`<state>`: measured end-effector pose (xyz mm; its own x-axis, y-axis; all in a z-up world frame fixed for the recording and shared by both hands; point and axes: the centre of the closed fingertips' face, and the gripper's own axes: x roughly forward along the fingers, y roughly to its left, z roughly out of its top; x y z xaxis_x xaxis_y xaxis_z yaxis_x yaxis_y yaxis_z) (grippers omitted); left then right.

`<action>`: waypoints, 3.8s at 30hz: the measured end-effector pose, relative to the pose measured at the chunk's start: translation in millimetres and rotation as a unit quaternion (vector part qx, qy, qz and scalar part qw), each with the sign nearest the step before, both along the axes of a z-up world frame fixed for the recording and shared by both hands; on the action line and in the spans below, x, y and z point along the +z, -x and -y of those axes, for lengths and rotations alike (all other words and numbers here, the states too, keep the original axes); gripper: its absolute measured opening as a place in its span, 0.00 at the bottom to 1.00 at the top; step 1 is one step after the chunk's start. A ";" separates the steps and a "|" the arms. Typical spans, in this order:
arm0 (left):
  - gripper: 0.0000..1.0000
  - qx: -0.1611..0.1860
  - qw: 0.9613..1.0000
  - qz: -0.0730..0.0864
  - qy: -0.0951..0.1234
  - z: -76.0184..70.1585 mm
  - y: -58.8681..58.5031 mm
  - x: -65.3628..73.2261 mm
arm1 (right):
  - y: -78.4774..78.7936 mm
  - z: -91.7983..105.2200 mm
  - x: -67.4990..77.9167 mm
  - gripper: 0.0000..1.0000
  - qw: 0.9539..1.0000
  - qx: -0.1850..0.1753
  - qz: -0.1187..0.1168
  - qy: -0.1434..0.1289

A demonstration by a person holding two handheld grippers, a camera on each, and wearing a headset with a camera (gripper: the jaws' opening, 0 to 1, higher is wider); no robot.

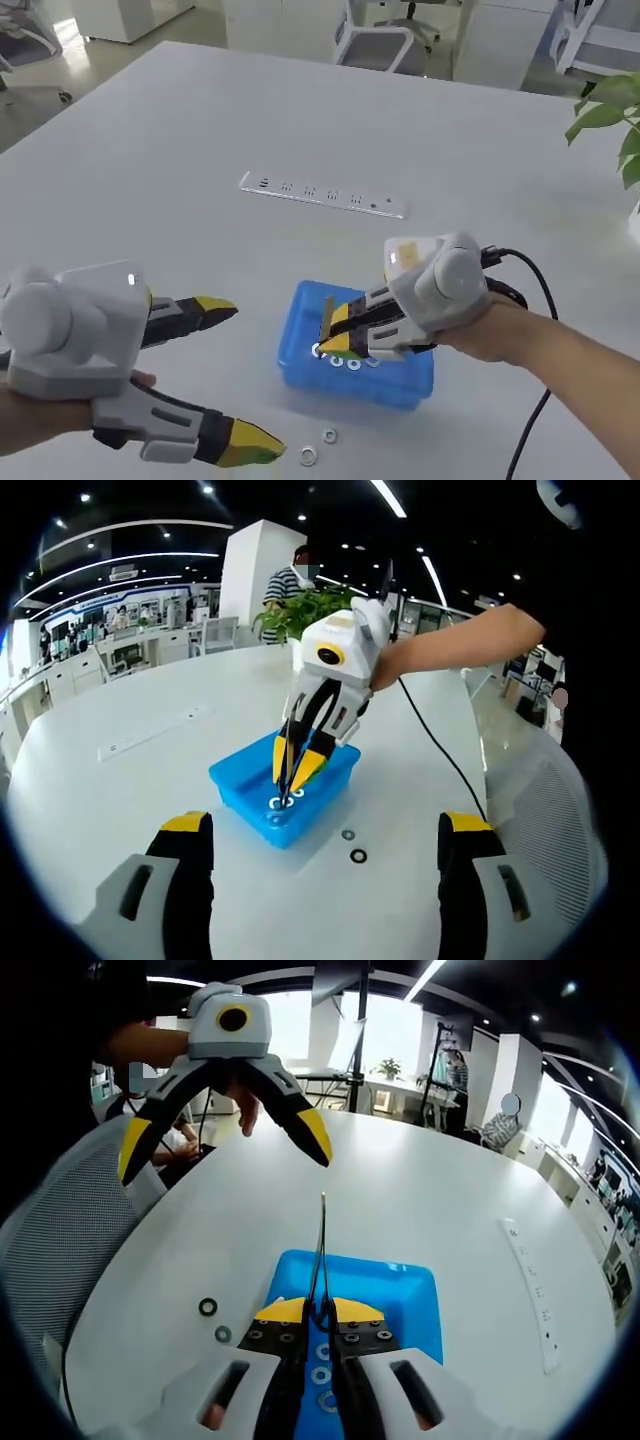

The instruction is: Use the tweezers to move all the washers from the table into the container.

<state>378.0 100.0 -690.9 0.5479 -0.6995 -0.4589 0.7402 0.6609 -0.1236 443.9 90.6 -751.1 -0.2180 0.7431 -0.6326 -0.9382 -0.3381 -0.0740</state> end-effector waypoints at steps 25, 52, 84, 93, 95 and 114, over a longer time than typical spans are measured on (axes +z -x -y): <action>0.58 -0.034 0.998 0.033 -0.029 13.1 -50.4 3.2 | 1.4 -3.9 -14.4 0.07 1.000 0.010 -0.018 0.007; 0.09 -0.088 0.991 0.071 -0.066 27.9 -74.7 0.6 | 1.7 -3.0 -14.9 0.08 1.000 0.019 -0.007 0.012; 0.05 -0.111 0.987 0.086 -0.082 33.8 -69.6 10.0 | 1.4 -0.8 -5.3 0.14 1.000 0.010 0.015 0.014; 0.05 -0.102 0.987 0.096 -0.078 36.5 -68.7 25.9 | 2.1 3.2 9.6 0.19 1.000 -0.006 0.018 0.002; 0.05 -0.102 0.987 0.098 -0.078 37.9 -67.5 29.2 | 2.7 5.0 12.6 0.20 1.000 -0.011 0.018 0.001; 0.05 -0.097 0.987 0.108 -0.075 45.6 -53.5 50.2 | 14.1 34.8 36.6 0.30 0.998 -0.065 0.014 -0.008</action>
